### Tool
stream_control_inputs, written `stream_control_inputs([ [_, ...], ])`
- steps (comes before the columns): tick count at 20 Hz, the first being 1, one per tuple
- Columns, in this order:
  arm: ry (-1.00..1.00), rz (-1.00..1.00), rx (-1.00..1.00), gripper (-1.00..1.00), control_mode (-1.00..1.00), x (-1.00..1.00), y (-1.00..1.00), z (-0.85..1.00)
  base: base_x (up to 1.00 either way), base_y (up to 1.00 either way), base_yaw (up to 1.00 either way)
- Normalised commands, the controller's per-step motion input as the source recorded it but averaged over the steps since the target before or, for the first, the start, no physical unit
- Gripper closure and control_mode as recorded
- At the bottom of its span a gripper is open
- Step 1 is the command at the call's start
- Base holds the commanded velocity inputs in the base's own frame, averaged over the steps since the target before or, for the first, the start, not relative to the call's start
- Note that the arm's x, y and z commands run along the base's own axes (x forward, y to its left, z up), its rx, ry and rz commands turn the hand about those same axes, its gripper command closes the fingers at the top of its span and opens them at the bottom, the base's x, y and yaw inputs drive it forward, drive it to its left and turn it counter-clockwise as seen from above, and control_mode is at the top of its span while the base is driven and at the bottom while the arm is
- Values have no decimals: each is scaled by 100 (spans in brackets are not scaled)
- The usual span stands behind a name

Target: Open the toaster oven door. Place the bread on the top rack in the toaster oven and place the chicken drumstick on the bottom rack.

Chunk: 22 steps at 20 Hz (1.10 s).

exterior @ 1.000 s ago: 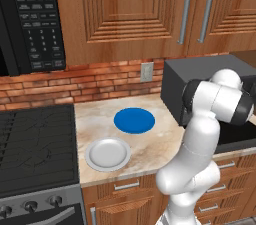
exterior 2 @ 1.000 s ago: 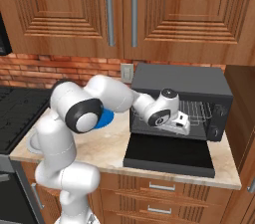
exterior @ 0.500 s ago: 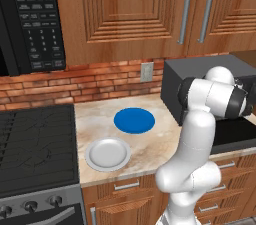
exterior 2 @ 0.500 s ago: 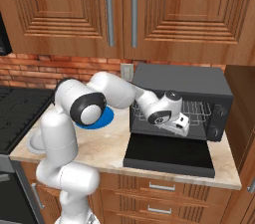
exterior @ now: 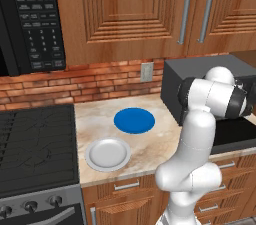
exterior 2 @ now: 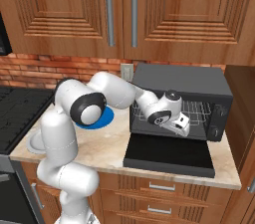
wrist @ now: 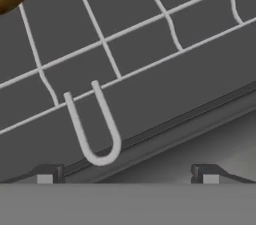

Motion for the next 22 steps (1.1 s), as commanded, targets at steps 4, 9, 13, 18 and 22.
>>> stream_control_inputs([
  [4,5,-2,3,-100,-100,-11,0,1,0,0,0],
  [9,0,-6,4,-100,-100,-41,0,9,0,0,0],
  [13,0,-2,9,-100,-100,-51,1,18,0,0,0],
  [18,0,0,7,-100,-100,-51,8,25,0,0,0],
  [22,0,0,2,-100,-100,-50,10,30,0,0,0],
])
